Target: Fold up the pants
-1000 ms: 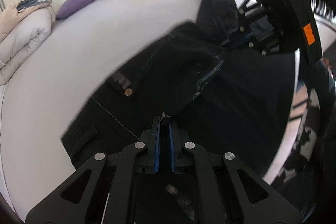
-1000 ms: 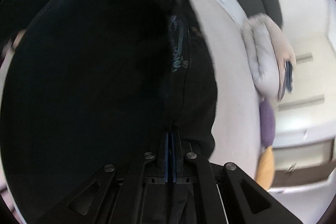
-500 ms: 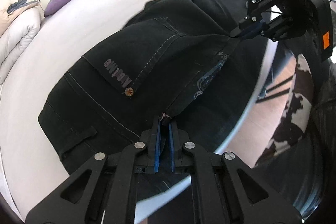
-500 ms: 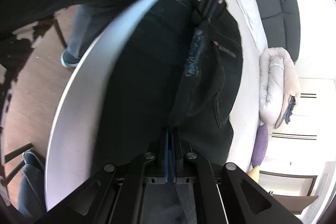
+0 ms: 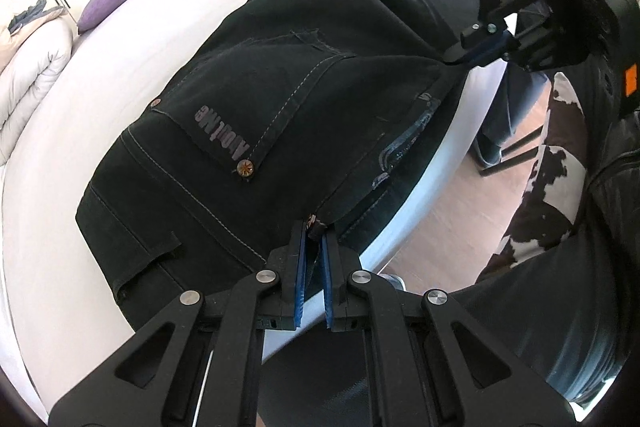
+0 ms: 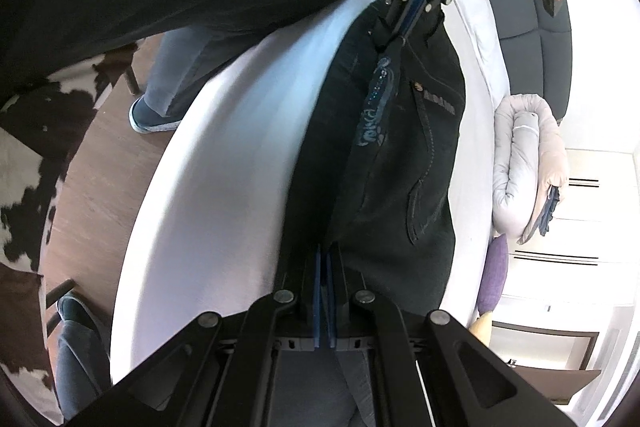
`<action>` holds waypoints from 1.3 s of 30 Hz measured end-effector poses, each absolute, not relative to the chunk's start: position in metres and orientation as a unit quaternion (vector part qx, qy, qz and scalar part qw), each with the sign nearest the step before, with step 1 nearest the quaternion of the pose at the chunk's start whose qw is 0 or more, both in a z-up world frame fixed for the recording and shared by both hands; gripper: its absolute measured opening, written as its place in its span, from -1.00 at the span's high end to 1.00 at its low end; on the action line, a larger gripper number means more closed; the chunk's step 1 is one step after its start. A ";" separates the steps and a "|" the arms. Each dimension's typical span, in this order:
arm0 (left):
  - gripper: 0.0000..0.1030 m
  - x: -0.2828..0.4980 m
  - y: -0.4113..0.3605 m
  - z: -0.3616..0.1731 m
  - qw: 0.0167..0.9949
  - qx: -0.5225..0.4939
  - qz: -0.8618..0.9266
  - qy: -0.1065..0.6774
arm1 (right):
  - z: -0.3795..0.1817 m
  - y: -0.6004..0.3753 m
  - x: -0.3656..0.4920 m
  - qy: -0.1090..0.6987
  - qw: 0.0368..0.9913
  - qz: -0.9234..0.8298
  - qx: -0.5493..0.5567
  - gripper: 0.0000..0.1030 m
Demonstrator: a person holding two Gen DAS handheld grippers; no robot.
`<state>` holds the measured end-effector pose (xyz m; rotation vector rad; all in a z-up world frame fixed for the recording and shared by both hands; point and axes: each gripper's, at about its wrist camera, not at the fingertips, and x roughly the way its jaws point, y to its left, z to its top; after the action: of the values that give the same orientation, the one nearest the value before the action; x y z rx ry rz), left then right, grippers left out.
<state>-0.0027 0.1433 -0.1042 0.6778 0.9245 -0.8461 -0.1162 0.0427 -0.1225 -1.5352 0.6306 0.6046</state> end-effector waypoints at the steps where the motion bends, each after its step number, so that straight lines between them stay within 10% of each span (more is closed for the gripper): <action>1: 0.88 -0.003 0.144 -0.104 0.757 0.308 -0.389 0.426 | -0.122 0.043 -0.115 0.276 0.635 0.266 -0.671 0.93; 16: 0.70 -0.015 0.174 -0.087 0.770 0.290 -0.357 0.442 | -0.135 0.046 -0.094 0.307 0.679 0.244 -0.621 0.87; 27: 0.70 0.043 0.108 -0.075 0.845 0.092 -0.322 0.416 | -0.134 0.049 -0.094 0.300 0.769 0.180 -0.535 0.82; 32: 0.71 0.061 0.085 -0.131 0.837 0.027 -0.292 0.462 | -0.103 0.024 -0.097 0.301 0.839 0.144 -0.430 -0.39; 39: 0.71 0.071 0.099 -0.137 0.829 -0.041 -0.296 0.473 | -0.027 -0.160 -0.055 0.340 0.938 0.048 0.053 -0.39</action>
<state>0.0707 0.0988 -0.1369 -0.0878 1.0034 -0.6272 -0.0545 -0.1595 -0.0274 0.1082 0.6935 0.0986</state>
